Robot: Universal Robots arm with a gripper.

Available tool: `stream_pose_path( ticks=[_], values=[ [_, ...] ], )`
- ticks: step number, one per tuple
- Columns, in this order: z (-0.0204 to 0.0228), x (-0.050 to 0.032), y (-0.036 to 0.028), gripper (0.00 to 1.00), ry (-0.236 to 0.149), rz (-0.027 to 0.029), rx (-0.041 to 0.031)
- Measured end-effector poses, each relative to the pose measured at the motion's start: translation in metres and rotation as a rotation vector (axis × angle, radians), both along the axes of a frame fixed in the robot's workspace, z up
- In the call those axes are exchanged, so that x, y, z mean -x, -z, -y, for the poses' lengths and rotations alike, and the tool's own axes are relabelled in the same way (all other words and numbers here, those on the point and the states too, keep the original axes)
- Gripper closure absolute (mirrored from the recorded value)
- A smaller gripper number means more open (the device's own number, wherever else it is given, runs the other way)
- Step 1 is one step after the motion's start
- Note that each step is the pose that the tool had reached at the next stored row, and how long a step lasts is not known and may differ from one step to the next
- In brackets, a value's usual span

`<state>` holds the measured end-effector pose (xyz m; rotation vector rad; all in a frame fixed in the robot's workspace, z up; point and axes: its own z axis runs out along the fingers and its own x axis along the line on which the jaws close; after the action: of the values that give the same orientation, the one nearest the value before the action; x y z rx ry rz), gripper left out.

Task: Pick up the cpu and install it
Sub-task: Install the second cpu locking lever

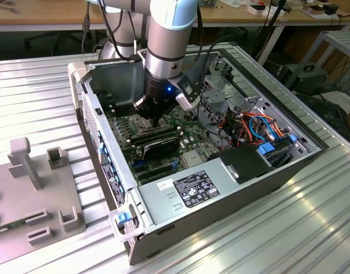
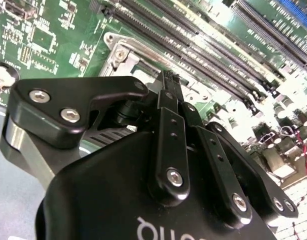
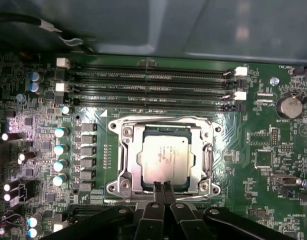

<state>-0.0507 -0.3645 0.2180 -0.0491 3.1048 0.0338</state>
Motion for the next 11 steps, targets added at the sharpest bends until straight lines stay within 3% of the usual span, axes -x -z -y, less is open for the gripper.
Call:
stream_pose_path(
  ticks=[8, 11],
  values=[
    [-0.0127, 0.0, -0.013, 0.89, 0.0, -0.0002, 0.0029],
    [-0.0143, -0.0001, -0.0203, 0.89, 0.0, -0.0001, 0.0044]
  ],
)
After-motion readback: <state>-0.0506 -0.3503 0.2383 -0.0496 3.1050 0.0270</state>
